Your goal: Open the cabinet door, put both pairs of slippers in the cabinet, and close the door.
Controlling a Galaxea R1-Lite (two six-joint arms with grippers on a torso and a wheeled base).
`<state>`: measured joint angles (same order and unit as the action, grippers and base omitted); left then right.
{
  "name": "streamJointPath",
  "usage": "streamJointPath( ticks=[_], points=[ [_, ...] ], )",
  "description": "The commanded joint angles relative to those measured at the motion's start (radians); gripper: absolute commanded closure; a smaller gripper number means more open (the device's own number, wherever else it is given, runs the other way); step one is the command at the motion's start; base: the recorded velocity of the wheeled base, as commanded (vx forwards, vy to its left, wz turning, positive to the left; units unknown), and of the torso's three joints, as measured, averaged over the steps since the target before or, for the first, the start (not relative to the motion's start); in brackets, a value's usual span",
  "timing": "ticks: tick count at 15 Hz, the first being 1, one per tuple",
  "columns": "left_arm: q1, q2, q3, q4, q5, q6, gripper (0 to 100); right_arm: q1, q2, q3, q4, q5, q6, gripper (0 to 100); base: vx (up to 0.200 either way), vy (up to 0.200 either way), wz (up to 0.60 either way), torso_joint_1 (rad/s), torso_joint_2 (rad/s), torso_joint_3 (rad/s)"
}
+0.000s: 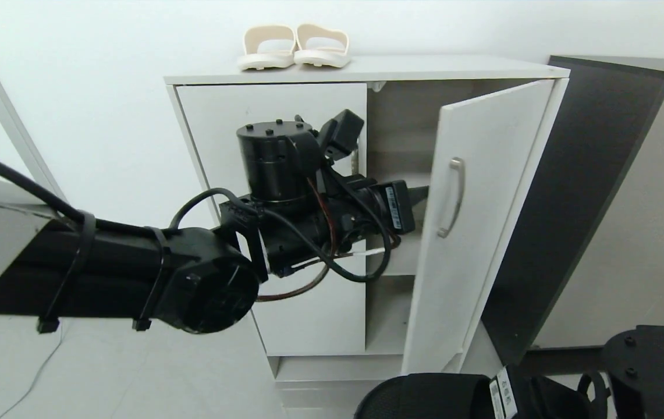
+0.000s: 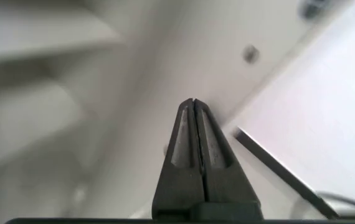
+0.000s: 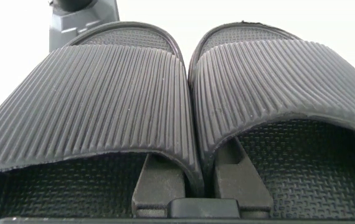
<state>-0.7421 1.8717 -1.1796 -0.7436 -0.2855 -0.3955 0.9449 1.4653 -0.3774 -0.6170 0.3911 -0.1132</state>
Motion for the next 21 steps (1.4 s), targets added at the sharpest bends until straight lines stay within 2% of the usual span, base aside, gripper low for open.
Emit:
streamJointPath(
  ticks=[1, 4, 5, 6, 7, 9, 10, 11, 12, 13, 14, 15, 16, 17, 19, 21],
  points=[
    [-0.036, -0.023, 0.02, -0.019, 0.002, 0.0, 100, 0.015, -0.011, 0.012, 0.0, 0.002, 0.001, 100, -0.2, 0.0, 0.0, -0.002, 0.0, 0.002],
    [-0.029, -0.023, 0.052, -0.089, 0.003, -0.003, 100, 0.018, -0.011, 0.015, 0.0, 0.002, -0.016, 100, 0.0, 0.0, 0.0, 0.0, 0.0, 0.0],
    [-0.005, -0.036, 0.072, -0.102, 0.017, -0.002, 100, 0.012, -0.005, 0.009, -0.001, -0.001, -0.016, 100, 0.0, 0.0, 0.0, 0.0, 0.0, 0.0],
    [0.015, -0.059, 0.083, -0.1, 0.049, -0.002, 100, -0.009, 0.006, -0.011, -0.001, -0.006, -0.011, 100, 0.0, 0.0, 0.0, 0.0, 0.0, 0.0],
    [0.049, -0.105, 0.101, -0.095, 0.091, 0.0, 100, -0.069, 0.024, -0.043, -0.001, -0.015, -0.008, 100, 0.0, 0.0, 0.0, 0.0, 0.0, 0.0],
    [0.107, -0.22, 0.178, -0.088, 0.144, 0.009, 100, -0.181, 0.049, -0.075, -0.001, -0.11, 0.003, 100, 0.0, 0.0, 0.0, 0.0, 0.0, 0.0],
    [0.159, -0.333, 0.271, -0.068, 0.158, 0.041, 100, -0.222, 0.076, -0.092, -0.003, -0.228, 0.056, 100, 0.0, 0.0, 0.0, 0.0, 0.0, 0.0],
    [0.181, -0.401, 0.321, -0.037, 0.166, 0.058, 100, -0.227, 0.092, -0.103, -0.007, -0.294, 0.104, 100, 0.0, 0.0, 0.0, 0.0, 0.0, 0.0],
    [0.196, -0.479, 0.363, 0.013, 0.181, 0.069, 100, -0.227, 0.115, -0.124, -0.018, -0.36, 0.167, 100, 0.0, 0.0, 0.0, 0.0, 0.0, 0.0],
    [0.207, -0.603, 0.403, 0.125, 0.241, 0.075, 100, -0.227, 0.162, -0.167, -0.04, -0.454, 0.237, 100, 0.0, 0.0, 0.0, 0.0, 0.0, 0.0],
    [0.207, -0.752, 0.422, 0.296, 0.361, 0.098, 100, -0.227, 0.233, -0.218, -0.072, -0.587, 0.259, 100, 0.0, 0.0, 0.0, 0.0, 0.0, 0.0],
    [0.219, -0.853, 0.431, 0.411, 0.422, 0.122, 100, -0.227, 0.288, -0.248, -0.102, -0.673, 0.265, 100, 0.0, 0.0, 0.0, 0.0, 0.0, 0.0],
    [0.28, -0.965, 0.448, 0.518, 0.433, 0.139, 100, -0.227, 0.34, -0.265, -0.148, -0.744, 0.271, 100, 0.0, 0.0, 0.0, 0.0, 0.0, 0.0],
    [0.351, -1.06, 0.469, 0.609, 0.433, 0.139, 100, -0.227, 0.382, -0.274, -0.199, -0.771, 0.271, 100, 0.0, 0.0, 0.0, 0.0, 0.0, 0.0],
    [0.463, -1.252, 0.529, 0.759, 0.442, 0.142, 100, -0.227, 0.448, -0.305, -0.256, -0.779, 0.267, 100, 0.0, 0.0, 0.0, 0.0, 0.0, 0.0],
    [0.59, -1.413, 0.597, 0.865, 0.486, 0.182, 100, -0.225, 0.478, -0.334, -0.259, -0.781, 0.267, 100, 0.0, 0.0, 0.0, 0.0, 0.0, 0.0]
  ],
)
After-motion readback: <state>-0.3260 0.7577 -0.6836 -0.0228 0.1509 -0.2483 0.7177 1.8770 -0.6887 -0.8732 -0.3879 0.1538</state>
